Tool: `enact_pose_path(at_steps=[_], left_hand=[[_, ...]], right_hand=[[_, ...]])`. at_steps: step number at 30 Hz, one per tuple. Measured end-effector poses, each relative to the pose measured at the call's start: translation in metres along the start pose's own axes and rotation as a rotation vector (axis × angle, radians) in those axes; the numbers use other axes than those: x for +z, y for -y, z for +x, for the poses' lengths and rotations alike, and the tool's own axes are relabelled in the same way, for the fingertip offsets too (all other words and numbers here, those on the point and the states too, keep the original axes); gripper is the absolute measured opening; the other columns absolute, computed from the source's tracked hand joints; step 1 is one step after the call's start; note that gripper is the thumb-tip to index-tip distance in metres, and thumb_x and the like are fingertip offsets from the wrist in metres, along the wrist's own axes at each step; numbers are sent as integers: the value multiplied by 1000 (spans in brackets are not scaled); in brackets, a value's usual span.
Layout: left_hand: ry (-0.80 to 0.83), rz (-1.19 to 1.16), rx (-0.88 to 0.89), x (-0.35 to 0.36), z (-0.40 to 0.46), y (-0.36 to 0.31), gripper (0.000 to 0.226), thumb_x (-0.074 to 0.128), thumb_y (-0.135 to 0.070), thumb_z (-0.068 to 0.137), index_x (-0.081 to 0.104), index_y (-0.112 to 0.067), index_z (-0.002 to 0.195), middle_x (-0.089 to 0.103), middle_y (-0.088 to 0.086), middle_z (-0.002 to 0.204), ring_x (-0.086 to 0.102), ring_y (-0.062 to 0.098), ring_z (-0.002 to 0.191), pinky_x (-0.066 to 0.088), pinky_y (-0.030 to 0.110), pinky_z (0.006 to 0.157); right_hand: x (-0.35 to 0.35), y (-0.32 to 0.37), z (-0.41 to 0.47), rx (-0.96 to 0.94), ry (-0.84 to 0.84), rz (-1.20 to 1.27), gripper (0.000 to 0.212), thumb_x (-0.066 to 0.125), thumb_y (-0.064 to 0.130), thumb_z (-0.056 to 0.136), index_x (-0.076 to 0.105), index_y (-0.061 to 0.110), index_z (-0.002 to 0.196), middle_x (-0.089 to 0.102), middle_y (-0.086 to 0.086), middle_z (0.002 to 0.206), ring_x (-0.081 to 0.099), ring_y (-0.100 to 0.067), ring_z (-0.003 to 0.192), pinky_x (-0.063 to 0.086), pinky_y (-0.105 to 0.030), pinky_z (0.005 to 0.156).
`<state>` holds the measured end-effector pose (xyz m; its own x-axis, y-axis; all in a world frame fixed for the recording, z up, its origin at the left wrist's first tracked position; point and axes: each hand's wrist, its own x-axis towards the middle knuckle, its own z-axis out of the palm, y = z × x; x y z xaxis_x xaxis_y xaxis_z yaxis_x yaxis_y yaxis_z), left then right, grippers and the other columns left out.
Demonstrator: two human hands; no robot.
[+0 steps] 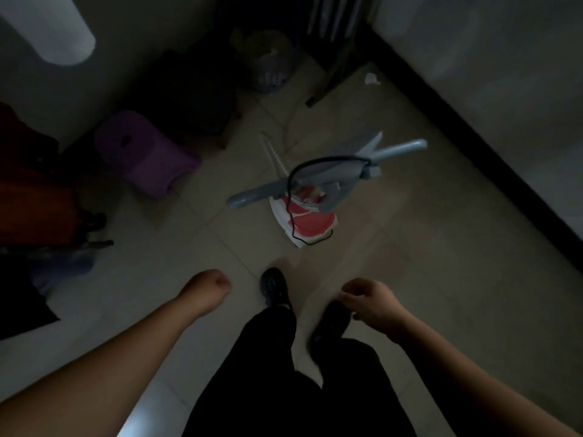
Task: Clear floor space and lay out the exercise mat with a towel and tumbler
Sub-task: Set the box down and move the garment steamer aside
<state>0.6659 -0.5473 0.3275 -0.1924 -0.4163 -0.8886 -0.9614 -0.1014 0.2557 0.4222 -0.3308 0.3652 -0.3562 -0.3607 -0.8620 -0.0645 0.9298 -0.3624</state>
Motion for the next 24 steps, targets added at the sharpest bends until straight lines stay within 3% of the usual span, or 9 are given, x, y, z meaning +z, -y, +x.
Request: enact_pose_path(at_steps=[3,6,10,12,15,18,22,24], left_hand=[[-69,-151,20,22,43,-20,23,53,-20,84,67,-2,85,72,16,88,69,31,88,57,41,80],[-86,-205,5,67,88,-25,27,51,-20,83,65,3,84,71,22,90,69,31,85,57,43,78],[-52,-203,0,140,138,-19,26,50,-21,84,67,-3,81,68,20,83,63,24,73,56,41,77],[-13,-229,27,172,162,-15,28,52,-23,84,67,0,85,68,19,82,63,24,73,56,41,77],[-47,-177,48,200,202,-7,26,52,-25,86,68,-5,91,71,17,95,67,29,90,54,32,79],[-108,-129,39,210,234,2,25,51,-30,86,66,-11,87,70,14,100,65,28,93,50,30,79],[-51,-48,56,215,257,10,26,50,-30,85,67,-10,90,68,15,106,64,29,98,51,32,85],[-23,-33,82,215,261,9,24,51,-31,84,66,-13,84,68,13,103,64,28,95,52,32,85]], right_hand=[[-5,10,82,-82,-4,-169,16,68,27,84,67,17,97,65,-3,87,63,-20,85,47,-28,74],[1,7,168,-110,-19,-240,19,65,31,84,59,22,100,61,-1,93,59,-19,85,42,-23,76],[19,2,261,-186,-108,-365,36,61,31,83,58,17,116,68,-9,113,64,-31,104,44,-29,79],[33,4,294,-312,-112,-364,39,63,28,83,56,15,118,65,-14,116,63,-32,104,48,-37,85],[57,10,334,-472,-155,-362,36,66,24,80,54,10,111,62,-15,108,60,-29,99,48,-38,86],[75,13,364,-476,-263,-230,48,65,16,80,50,12,125,62,-12,122,58,-29,112,46,-39,98],[82,12,396,-447,-367,-239,41,62,20,79,53,13,118,62,-6,119,60,-23,108,44,-28,87],[87,14,408,-440,-375,-159,39,64,25,81,57,7,115,63,-7,119,60,-24,111,47,-30,91]])
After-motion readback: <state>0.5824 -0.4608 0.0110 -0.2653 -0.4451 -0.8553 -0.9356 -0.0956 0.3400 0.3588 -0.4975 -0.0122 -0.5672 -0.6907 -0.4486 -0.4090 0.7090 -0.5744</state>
